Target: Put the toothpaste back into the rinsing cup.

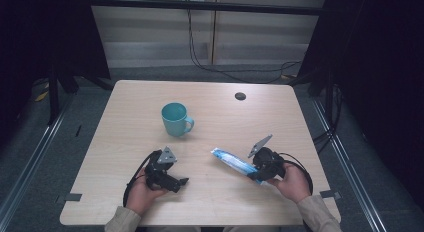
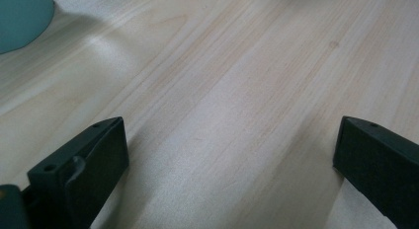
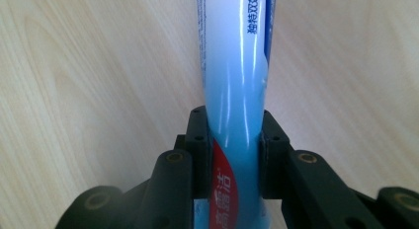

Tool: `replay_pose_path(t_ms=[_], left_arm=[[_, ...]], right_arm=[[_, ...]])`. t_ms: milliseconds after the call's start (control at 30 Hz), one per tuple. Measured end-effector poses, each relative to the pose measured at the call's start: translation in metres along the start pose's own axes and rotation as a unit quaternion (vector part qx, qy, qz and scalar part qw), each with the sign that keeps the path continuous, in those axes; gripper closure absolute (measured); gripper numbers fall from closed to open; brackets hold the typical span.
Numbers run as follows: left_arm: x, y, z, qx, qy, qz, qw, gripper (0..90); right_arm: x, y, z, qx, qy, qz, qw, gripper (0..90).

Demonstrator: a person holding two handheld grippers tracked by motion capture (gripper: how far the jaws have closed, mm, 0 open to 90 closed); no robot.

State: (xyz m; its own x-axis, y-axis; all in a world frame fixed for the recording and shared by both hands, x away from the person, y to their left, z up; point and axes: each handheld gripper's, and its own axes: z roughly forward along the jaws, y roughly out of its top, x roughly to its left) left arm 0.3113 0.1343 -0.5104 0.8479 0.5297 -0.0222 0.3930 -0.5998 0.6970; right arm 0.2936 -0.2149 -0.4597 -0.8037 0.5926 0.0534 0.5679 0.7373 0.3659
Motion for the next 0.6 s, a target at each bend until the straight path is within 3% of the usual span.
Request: replay_pose_path(t_ms=[233, 333, 400, 533, 567, 600], left_arm=[[0.000, -0.001, -0.001, 0.000, -0.001, 0.001, 1.0000, 0.1], [0.000, -0.001, -0.001, -0.002, 0.001, -0.009, 1.0000, 1.1], [0.000, -0.001, -0.002, -0.002, 0.005, -0.006, 1.0000, 2.5], [0.001, 0.000, -0.004, -0.011, -0.003, -0.022, 0.9997, 12.8], [0.003, 0.001, -0.005, -0.017, -0.007, -0.035, 0.9992, 15.9], [0.003, 0.001, -0.005, -0.017, -0.007, -0.035, 0.9992, 15.4]], right_arm=[[0.001, 0.011, -0.005, -0.025, 0.010, 0.007, 0.9996, 73.2], [0.004, 0.018, -0.007, -0.033, 0.001, 0.004, 0.9994, 73.2], [0.004, 0.023, -0.007, -0.042, 0.014, 0.005, 0.9990, 73.2], [0.007, 0.031, -0.006, -0.052, 0.009, -0.005, 0.9986, 73.2], [0.007, 0.033, -0.006, -0.054, 0.012, -0.002, 0.9985, 73.2], [0.007, 0.033, -0.006, -0.054, 0.012, -0.002, 0.9985, 73.2]])
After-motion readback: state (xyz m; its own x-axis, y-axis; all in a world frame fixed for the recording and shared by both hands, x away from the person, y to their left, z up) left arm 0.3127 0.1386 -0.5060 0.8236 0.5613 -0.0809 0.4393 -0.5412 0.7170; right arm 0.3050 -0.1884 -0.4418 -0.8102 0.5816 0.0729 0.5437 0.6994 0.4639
